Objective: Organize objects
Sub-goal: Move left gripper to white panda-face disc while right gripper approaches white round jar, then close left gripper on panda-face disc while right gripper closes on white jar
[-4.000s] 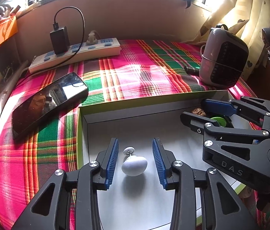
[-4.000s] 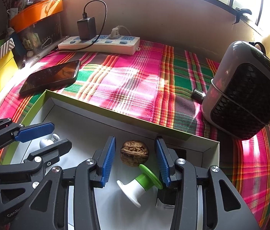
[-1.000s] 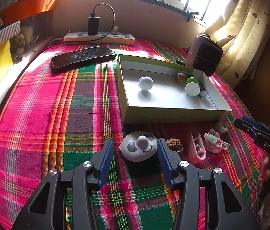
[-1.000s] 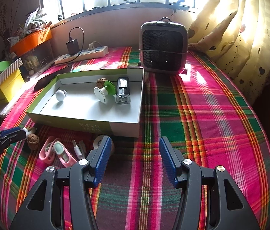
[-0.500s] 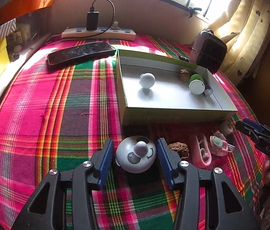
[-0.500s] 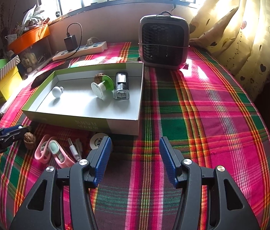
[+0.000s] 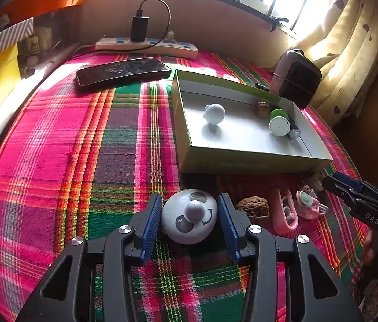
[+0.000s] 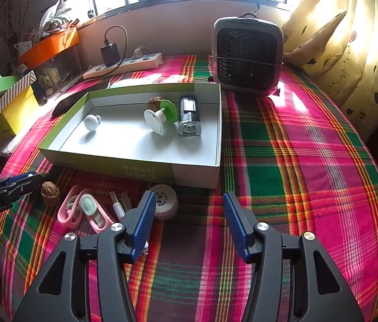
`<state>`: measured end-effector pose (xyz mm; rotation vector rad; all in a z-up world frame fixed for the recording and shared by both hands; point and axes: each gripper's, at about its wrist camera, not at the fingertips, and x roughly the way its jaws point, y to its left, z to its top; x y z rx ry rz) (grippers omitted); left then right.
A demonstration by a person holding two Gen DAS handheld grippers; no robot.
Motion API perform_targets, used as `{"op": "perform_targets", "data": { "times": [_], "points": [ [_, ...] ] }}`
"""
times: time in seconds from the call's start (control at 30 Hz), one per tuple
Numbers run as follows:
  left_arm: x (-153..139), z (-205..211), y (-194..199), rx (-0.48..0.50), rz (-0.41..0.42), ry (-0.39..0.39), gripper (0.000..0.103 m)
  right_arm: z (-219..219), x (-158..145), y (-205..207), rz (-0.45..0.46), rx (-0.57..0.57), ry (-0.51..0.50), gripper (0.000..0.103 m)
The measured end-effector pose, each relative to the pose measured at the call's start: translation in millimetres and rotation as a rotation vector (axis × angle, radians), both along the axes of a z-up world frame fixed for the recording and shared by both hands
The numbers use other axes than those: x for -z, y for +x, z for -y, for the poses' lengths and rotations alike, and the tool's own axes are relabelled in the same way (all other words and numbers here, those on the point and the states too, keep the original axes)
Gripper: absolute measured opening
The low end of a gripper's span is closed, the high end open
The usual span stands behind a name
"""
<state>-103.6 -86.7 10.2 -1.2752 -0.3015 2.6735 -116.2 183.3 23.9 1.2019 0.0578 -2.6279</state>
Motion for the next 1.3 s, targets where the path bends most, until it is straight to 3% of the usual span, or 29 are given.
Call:
{"op": "perform_targets", "data": {
  "times": [0.53,0.9,1.13,1.3],
  "points": [
    [1,3,6,0.005,-0.001,-0.005,0.042,15,12,-9,0.034,-0.018,0.019,0.053],
    [1,-3,7,0.003,-0.005,-0.054,0.042,17,13,-8,0.03,-0.018,0.046,0.052],
    [1,-6,8,-0.003,-0.012,-0.078,0.042,14,12,-8,0.025,-0.01,0.049,0.034],
    [1,-8,8,-0.003,-0.014,-0.085,0.042,13,12,-8,0.025,-0.005,0.044,0.029]
  ]
}}
